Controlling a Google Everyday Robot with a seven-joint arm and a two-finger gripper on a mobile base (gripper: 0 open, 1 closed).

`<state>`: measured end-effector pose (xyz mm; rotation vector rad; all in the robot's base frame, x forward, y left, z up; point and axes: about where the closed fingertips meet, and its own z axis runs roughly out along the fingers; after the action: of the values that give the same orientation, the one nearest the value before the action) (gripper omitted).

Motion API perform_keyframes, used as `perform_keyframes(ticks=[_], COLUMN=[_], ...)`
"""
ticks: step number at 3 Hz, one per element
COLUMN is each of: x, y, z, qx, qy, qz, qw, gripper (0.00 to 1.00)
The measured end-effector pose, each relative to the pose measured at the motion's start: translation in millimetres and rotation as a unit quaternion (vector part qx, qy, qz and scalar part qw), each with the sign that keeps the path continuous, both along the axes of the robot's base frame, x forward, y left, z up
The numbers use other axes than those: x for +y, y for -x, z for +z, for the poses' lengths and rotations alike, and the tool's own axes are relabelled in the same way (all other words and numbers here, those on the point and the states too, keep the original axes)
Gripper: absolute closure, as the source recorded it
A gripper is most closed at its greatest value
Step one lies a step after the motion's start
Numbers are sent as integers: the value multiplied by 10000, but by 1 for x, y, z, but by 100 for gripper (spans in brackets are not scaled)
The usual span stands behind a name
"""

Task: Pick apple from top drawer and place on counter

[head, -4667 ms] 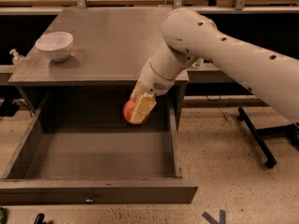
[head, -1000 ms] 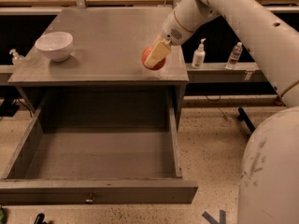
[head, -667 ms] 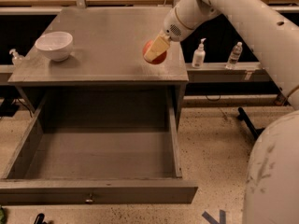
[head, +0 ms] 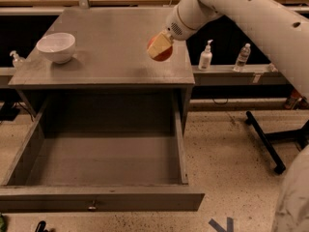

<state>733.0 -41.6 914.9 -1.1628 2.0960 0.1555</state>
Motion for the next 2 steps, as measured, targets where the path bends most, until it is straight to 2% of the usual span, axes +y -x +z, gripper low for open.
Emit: perform_keyframes(ticks=[2], x=[20], y=[-14], z=[-35], qx=[70], qy=[406], qz=[-20], qw=[9991], gripper=[100])
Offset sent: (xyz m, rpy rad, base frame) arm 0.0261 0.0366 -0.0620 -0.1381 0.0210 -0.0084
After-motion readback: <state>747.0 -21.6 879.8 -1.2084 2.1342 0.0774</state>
